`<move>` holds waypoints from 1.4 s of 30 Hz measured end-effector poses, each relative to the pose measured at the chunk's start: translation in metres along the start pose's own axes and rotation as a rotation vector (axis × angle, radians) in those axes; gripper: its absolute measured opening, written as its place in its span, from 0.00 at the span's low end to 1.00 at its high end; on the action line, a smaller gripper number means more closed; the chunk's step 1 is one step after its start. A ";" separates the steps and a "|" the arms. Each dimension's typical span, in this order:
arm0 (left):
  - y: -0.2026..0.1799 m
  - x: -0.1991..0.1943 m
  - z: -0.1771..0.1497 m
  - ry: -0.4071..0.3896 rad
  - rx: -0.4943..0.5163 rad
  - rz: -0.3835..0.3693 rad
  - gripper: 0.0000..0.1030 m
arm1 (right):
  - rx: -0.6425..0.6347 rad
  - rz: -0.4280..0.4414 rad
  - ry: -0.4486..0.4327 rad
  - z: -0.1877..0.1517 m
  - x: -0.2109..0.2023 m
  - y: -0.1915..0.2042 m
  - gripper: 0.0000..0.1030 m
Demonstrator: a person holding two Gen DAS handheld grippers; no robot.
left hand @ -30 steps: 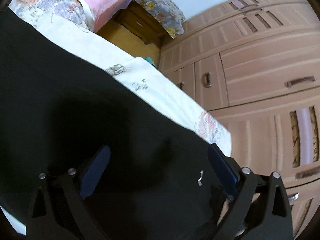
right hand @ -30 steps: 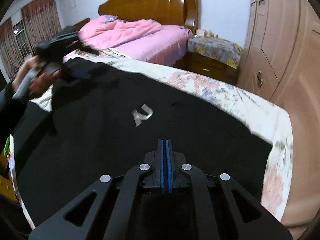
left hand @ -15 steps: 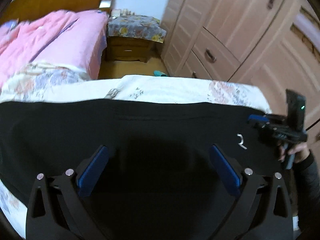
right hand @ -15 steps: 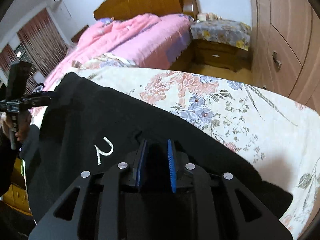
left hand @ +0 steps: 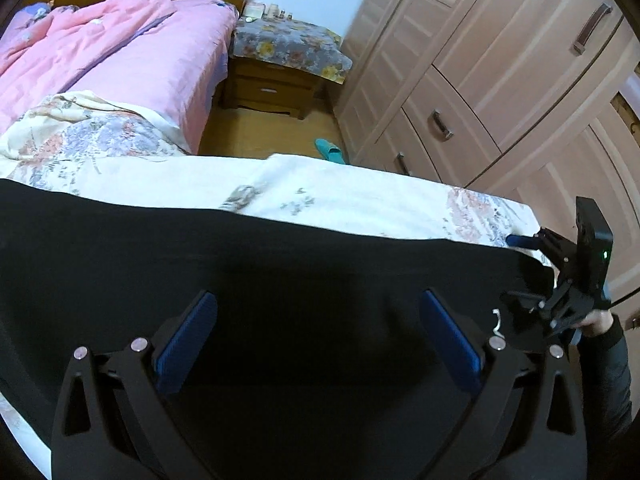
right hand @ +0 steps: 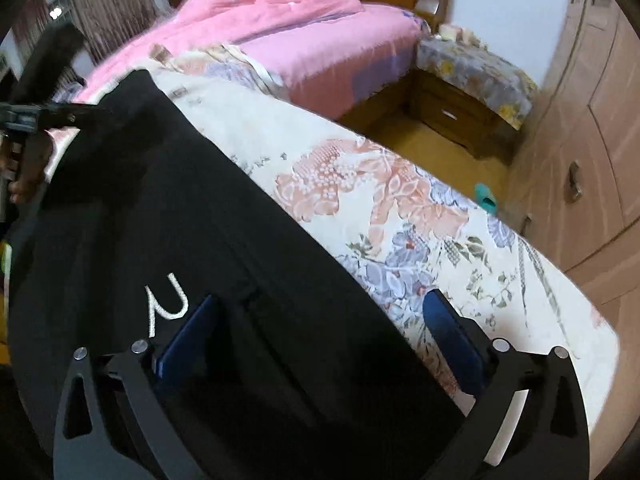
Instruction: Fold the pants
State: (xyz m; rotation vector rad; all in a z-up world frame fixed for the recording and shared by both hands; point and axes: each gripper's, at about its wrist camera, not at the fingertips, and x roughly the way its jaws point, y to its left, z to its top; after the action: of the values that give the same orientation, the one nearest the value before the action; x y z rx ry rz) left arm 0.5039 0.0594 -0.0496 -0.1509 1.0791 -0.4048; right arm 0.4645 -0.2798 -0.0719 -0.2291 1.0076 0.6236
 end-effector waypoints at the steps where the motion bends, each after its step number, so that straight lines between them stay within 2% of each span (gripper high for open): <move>1: 0.002 0.000 -0.001 0.000 0.003 0.006 0.98 | -0.008 0.008 -0.013 -0.001 -0.001 -0.002 0.95; 2: 0.005 0.000 -0.002 0.003 0.001 0.013 0.98 | -0.022 0.010 -0.022 -0.002 -0.004 -0.001 0.86; 3: 0.007 0.001 -0.002 0.008 -0.004 0.012 0.98 | -0.030 0.064 -0.035 -0.002 -0.008 0.003 0.51; 4: 0.008 0.003 -0.003 0.017 -0.014 0.005 0.98 | -0.029 0.081 -0.033 -0.005 -0.009 0.006 0.40; 6: 0.010 0.004 -0.003 0.025 -0.038 -0.026 0.98 | -0.111 -0.009 -0.036 -0.009 -0.015 0.024 0.33; 7: 0.010 0.004 -0.004 0.026 -0.048 -0.044 0.98 | -0.120 -0.033 -0.049 -0.011 -0.021 0.032 0.24; 8: 0.008 0.003 -0.004 0.025 -0.063 -0.071 0.98 | -0.112 -0.071 -0.074 -0.013 -0.029 0.037 0.11; 11: 0.003 -0.002 -0.004 0.030 -0.117 -0.155 0.98 | -0.155 -0.153 -0.185 -0.031 -0.066 0.075 0.11; 14: -0.001 -0.004 -0.003 0.041 -0.193 -0.227 0.98 | -0.200 -0.208 -0.256 -0.052 -0.089 0.115 0.11; 18: -0.007 0.007 -0.003 0.109 -0.282 -0.230 0.98 | -0.250 -0.289 -0.313 -0.088 -0.107 0.174 0.11; 21: -0.010 0.018 -0.005 0.140 -0.330 -0.203 0.96 | -0.261 -0.309 -0.331 -0.109 -0.110 0.203 0.11; 22: -0.011 0.021 -0.008 0.136 -0.342 -0.193 0.91 | -0.252 -0.303 -0.331 -0.116 -0.110 0.208 0.11; 23: -0.010 0.019 -0.011 0.119 -0.348 -0.153 0.60 | -0.242 -0.303 -0.323 -0.121 -0.109 0.212 0.11; 24: -0.011 0.015 -0.017 0.108 -0.342 -0.086 0.16 | -0.235 -0.317 -0.318 -0.125 -0.107 0.215 0.11; 25: -0.011 0.003 -0.025 0.066 -0.324 -0.064 0.14 | -0.228 -0.322 -0.321 -0.126 -0.107 0.214 0.11; 27: -0.013 -0.034 -0.043 -0.054 -0.313 -0.091 0.12 | -0.199 -0.318 -0.350 -0.127 -0.119 0.217 0.11; 29: -0.029 -0.095 -0.078 -0.222 -0.237 -0.075 0.12 | -0.176 -0.313 -0.403 -0.136 -0.145 0.226 0.11; 31: -0.054 -0.158 -0.134 -0.390 -0.133 -0.041 0.13 | -0.159 -0.288 -0.434 -0.150 -0.166 0.243 0.11; 33: -0.067 -0.192 -0.193 -0.465 -0.092 -0.030 0.15 | -0.117 -0.243 -0.445 -0.181 -0.181 0.259 0.11; 34: -0.067 -0.197 -0.230 -0.467 -0.090 -0.019 0.18 | -0.084 -0.202 -0.428 -0.195 -0.179 0.262 0.12; 35: -0.066 -0.192 -0.252 -0.449 -0.098 -0.002 0.21 | -0.055 -0.171 -0.399 -0.206 -0.172 0.263 0.13; 37: -0.047 -0.156 -0.292 -0.339 -0.154 0.049 0.42 | 0.056 -0.123 -0.263 -0.238 -0.143 0.262 0.27; 38: -0.038 -0.138 -0.302 -0.271 -0.193 0.034 0.54 | 0.122 -0.099 -0.212 -0.251 -0.131 0.260 0.27; 39: -0.026 -0.126 -0.310 -0.224 -0.227 -0.006 0.56 | 0.195 -0.079 -0.284 -0.269 -0.139 0.263 0.29; 40: -0.022 -0.132 -0.318 -0.298 -0.214 -0.041 0.64 | 0.264 -0.044 -0.323 -0.279 -0.148 0.263 0.33; 41: -0.021 -0.139 -0.322 -0.315 -0.201 0.003 0.85 | 0.370 0.002 -0.341 -0.291 -0.158 0.261 0.50; 42: -0.020 -0.144 -0.323 -0.315 -0.201 0.026 0.91 | 0.431 0.007 -0.362 -0.298 -0.165 0.258 0.72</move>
State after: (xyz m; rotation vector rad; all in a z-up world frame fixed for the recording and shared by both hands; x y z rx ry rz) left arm 0.1564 0.1217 -0.0764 -0.3670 0.8076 -0.2384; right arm 0.0373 -0.2703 -0.0644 0.2598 0.7681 0.4209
